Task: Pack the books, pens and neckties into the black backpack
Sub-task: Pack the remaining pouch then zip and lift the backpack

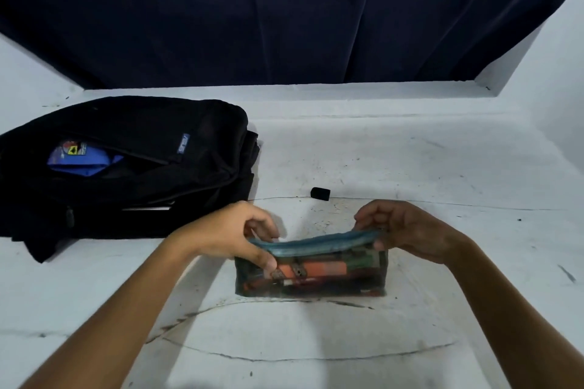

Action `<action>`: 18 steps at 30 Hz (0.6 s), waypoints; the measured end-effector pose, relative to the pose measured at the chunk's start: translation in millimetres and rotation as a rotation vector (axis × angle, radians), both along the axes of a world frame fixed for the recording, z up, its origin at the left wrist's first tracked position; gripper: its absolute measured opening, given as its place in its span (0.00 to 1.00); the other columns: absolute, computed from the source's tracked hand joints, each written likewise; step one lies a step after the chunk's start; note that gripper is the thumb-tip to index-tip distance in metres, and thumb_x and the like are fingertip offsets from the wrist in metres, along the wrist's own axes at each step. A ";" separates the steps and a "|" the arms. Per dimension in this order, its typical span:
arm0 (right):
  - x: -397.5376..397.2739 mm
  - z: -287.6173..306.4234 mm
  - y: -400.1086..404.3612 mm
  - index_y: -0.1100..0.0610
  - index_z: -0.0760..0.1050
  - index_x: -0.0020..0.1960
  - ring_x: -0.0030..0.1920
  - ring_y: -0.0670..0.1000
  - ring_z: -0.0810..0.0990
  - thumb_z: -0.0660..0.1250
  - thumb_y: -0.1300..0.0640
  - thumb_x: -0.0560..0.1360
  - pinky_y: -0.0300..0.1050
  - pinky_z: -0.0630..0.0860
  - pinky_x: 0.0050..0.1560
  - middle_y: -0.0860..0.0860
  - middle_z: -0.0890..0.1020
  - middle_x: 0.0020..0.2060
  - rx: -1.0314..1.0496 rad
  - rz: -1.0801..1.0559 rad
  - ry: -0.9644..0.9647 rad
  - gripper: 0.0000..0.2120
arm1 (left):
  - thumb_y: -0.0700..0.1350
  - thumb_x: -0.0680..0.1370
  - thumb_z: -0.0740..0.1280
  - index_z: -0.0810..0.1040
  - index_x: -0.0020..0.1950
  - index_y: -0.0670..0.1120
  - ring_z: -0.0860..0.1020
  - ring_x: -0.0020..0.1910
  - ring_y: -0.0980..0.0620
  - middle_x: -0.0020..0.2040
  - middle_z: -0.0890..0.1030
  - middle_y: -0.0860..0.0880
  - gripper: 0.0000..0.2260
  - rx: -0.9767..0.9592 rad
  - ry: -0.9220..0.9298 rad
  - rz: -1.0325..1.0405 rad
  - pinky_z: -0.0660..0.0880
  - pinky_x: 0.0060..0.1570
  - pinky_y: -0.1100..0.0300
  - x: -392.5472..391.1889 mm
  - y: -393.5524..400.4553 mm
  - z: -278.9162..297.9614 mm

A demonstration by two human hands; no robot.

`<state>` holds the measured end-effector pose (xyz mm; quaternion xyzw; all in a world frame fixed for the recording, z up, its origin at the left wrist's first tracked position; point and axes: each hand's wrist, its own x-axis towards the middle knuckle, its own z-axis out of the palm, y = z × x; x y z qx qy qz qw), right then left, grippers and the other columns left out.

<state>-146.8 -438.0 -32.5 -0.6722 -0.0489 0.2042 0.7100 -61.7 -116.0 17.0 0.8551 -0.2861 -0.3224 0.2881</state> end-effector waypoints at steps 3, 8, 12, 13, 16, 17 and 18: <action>-2.4 -6.8 -3.0 0.58 0.80 0.52 0.58 0.62 0.79 0.82 0.59 0.60 0.50 0.81 0.49 0.62 0.82 0.54 0.121 0.002 0.017 0.23 | 0.42 0.62 0.81 0.84 0.50 0.45 0.83 0.47 0.53 0.47 0.85 0.49 0.18 -0.231 0.109 0.152 0.79 0.45 0.61 -5.4 20.7 -15.8; -5.9 -18.0 0.4 0.58 0.81 0.49 0.54 0.60 0.81 0.80 0.61 0.63 0.50 0.81 0.49 0.60 0.83 0.51 0.254 -0.048 -0.014 0.16 | 0.54 0.55 0.84 0.86 0.45 0.48 0.81 0.41 0.47 0.44 0.85 0.40 0.22 -0.394 0.111 0.287 0.78 0.40 0.57 -6.0 25.4 -34.1; -9.8 -23.3 2.1 0.58 0.83 0.43 0.49 0.58 0.83 0.84 0.56 0.57 0.46 0.82 0.45 0.59 0.84 0.45 0.249 -0.180 0.006 0.18 | 0.57 0.55 0.82 0.86 0.42 0.50 0.80 0.39 0.45 0.41 0.84 0.41 0.21 -0.419 0.060 0.302 0.76 0.41 0.53 -6.8 20.9 -36.1; -10.9 -24.1 1.8 0.59 0.83 0.41 0.47 0.57 0.83 0.85 0.54 0.55 0.45 0.82 0.44 0.58 0.84 0.42 0.225 -0.213 0.012 0.19 | 0.60 0.54 0.82 0.86 0.42 0.50 0.80 0.39 0.48 0.41 0.85 0.42 0.21 -0.396 0.036 0.278 0.76 0.40 0.56 -5.7 19.9 -33.0; -12.5 -25.2 4.2 0.60 0.82 0.38 0.43 0.55 0.83 0.86 0.50 0.51 0.43 0.81 0.40 0.57 0.83 0.38 0.197 -0.289 0.006 0.22 | 0.55 0.59 0.82 0.85 0.42 0.49 0.83 0.43 0.54 0.42 0.86 0.49 0.17 -0.265 0.014 0.173 0.77 0.44 0.62 -1.5 11.0 -14.5; -12.8 -24.8 6.1 0.59 0.83 0.37 0.42 0.54 0.84 0.86 0.49 0.51 0.43 0.81 0.40 0.56 0.84 0.37 0.204 -0.305 -0.004 0.22 | 0.50 0.61 0.81 0.85 0.43 0.50 0.83 0.45 0.57 0.44 0.86 0.51 0.14 -0.215 -0.006 0.136 0.77 0.46 0.64 -0.6 3.0 -7.7; -13.2 -24.2 8.0 0.58 0.83 0.36 0.41 0.53 0.84 0.86 0.49 0.50 0.42 0.81 0.39 0.55 0.84 0.36 0.217 -0.320 -0.016 0.21 | 0.47 0.64 0.80 0.84 0.45 0.52 0.82 0.47 0.60 0.44 0.85 0.54 0.12 -0.174 -0.048 0.093 0.76 0.48 0.67 -0.7 -9.2 -0.7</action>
